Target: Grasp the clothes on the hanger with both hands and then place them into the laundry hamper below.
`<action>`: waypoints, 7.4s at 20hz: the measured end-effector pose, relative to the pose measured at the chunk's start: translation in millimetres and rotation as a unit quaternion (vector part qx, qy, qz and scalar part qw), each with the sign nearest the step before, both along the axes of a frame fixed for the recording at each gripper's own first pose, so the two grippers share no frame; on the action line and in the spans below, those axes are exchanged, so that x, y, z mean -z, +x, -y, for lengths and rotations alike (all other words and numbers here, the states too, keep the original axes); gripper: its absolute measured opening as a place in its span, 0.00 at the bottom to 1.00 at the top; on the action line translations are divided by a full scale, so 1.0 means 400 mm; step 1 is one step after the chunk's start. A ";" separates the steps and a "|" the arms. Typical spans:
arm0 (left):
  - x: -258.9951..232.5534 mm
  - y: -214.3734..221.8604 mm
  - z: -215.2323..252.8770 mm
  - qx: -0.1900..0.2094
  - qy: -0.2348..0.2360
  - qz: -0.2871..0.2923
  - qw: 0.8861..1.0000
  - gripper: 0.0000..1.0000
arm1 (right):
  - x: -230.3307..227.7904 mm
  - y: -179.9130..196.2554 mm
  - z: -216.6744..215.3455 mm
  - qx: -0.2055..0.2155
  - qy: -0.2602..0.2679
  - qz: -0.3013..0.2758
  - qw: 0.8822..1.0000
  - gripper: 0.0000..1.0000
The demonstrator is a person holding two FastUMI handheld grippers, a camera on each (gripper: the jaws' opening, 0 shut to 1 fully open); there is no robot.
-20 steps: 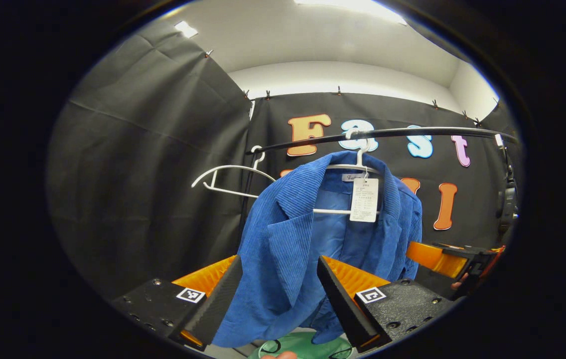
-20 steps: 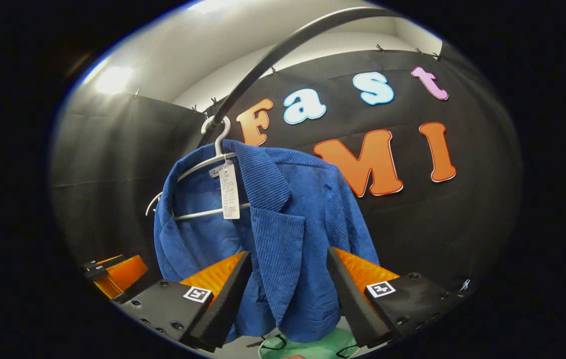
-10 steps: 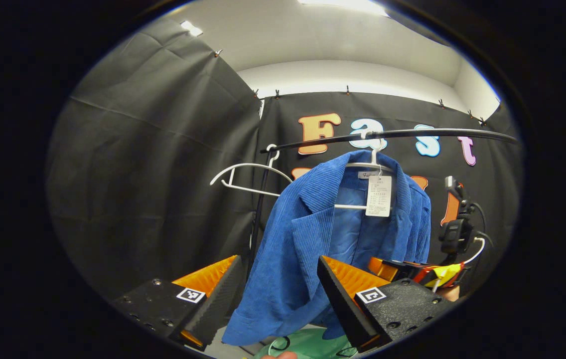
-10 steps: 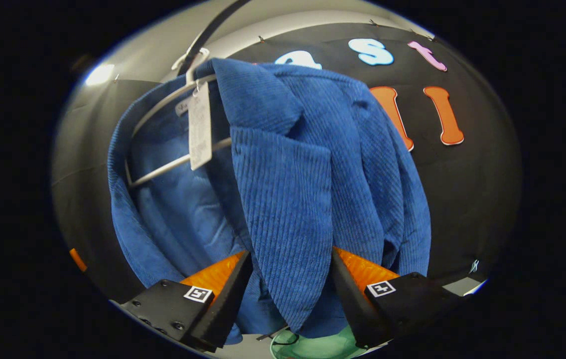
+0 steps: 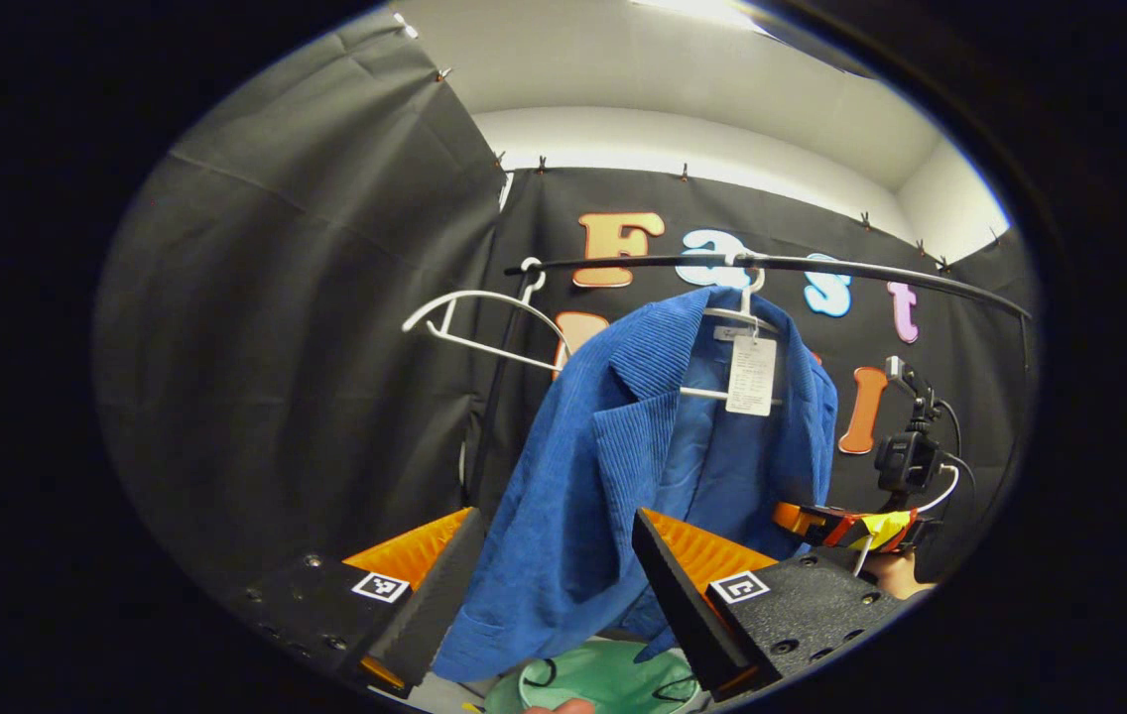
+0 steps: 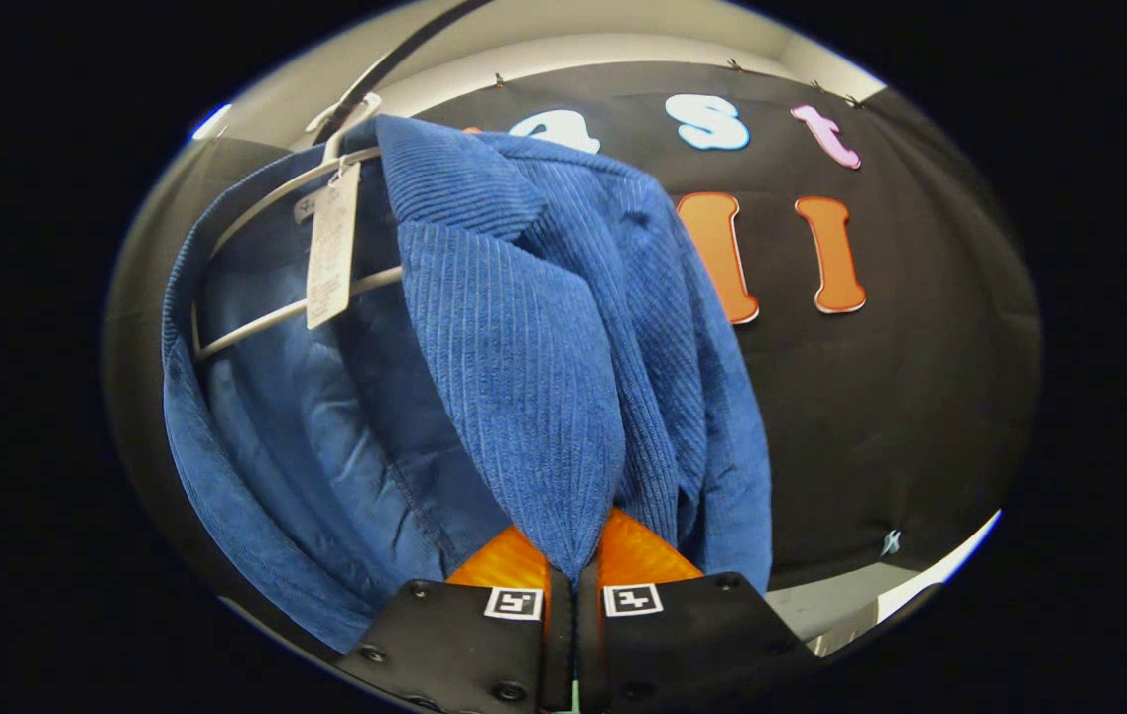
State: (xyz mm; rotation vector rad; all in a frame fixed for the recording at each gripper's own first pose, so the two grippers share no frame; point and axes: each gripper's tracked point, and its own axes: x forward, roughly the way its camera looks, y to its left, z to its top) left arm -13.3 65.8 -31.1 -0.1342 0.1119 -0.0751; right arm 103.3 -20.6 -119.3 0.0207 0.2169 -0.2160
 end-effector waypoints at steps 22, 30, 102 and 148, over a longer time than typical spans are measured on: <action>0.123 0.308 0.107 -0.177 0.105 0.044 0.978 0.92 | -0.418 -0.209 0.063 -0.165 -0.049 0.200 0.965 0.09; 0.074 0.289 0.077 -0.174 0.151 0.062 0.971 0.11 | -0.452 -0.197 0.147 -0.153 -0.058 0.223 0.961 0.09; 0.139 0.426 -0.062 -0.045 0.138 -0.002 0.989 0.02 | -0.418 -0.104 0.465 0.180 -0.181 0.203 0.945 0.09; 0.909 -0.077 0.348 0.094 -0.036 -0.496 0.863 0.16 | 0.739 -0.244 0.029 -0.128 0.039 -0.351 0.927 0.11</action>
